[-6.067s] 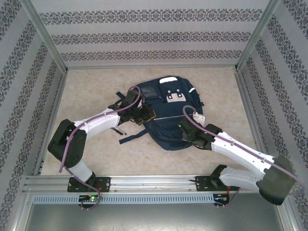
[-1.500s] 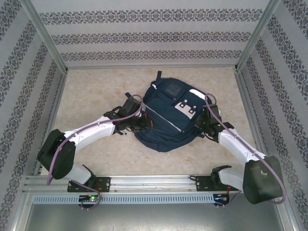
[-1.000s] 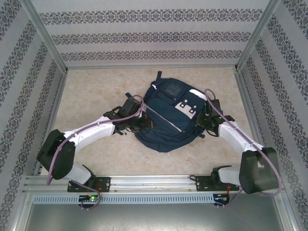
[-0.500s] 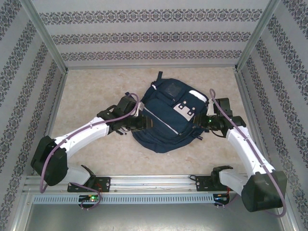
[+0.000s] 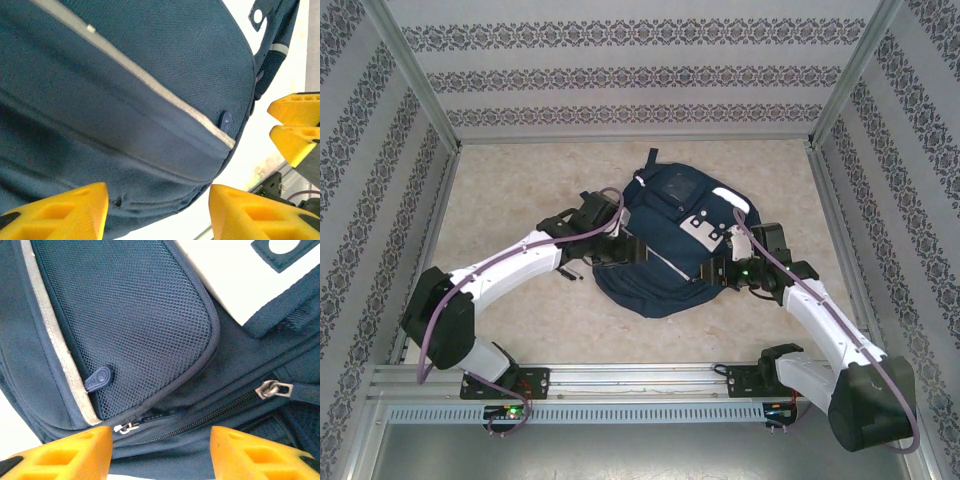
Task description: Pack the student bag
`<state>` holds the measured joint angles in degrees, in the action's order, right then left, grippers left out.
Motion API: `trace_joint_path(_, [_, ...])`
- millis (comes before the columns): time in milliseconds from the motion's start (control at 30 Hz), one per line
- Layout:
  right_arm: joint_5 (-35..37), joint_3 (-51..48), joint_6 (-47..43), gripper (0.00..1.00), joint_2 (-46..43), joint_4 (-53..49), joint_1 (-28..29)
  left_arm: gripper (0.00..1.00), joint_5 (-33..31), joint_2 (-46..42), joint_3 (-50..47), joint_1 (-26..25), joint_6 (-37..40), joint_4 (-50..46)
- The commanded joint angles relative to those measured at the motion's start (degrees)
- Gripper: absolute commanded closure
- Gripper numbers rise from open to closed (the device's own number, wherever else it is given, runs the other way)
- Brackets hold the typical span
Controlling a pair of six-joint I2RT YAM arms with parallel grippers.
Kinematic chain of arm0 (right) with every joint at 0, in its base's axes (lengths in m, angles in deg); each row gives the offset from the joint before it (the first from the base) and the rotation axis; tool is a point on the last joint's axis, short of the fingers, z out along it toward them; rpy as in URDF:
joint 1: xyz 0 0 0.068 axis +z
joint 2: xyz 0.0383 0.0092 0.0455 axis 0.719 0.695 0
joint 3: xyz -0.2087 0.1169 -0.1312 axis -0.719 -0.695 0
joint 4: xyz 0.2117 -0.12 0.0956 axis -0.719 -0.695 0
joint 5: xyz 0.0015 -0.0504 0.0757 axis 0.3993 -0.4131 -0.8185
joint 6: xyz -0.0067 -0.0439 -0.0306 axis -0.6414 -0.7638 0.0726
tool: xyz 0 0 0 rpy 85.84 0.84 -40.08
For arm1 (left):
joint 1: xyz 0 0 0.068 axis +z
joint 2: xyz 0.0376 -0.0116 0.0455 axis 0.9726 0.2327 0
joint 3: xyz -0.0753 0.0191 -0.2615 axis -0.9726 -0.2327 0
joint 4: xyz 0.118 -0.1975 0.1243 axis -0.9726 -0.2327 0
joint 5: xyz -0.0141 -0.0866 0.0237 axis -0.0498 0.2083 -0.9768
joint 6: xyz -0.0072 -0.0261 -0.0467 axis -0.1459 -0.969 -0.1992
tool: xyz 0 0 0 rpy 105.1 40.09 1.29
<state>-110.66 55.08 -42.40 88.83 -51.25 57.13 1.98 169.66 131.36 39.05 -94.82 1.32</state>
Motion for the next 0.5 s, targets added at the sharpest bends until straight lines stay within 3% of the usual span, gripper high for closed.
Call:
trace_joint_path(0, [0.9, -0.04, 3.34, 0.44, 0.01, 4.09, 1.95, 0.43, -2.64, 2.1, 1.48, -1.33, -1.52, -2.47])
trace_joint_path(233, [5.09, -3.44, 16.74, 0.43, -0.88, 9.08, 2.88, 0.39, -9.06, 4.49, 0.02, -1.53, -8.08, 0.47])
trace_joint_path(467, [6.82, -3.59, 16.71, 0.43, -1.04, 8.18, 3.64, 0.36, -13.69, 7.48, -0.57, -1.53, -13.05, 5.65])
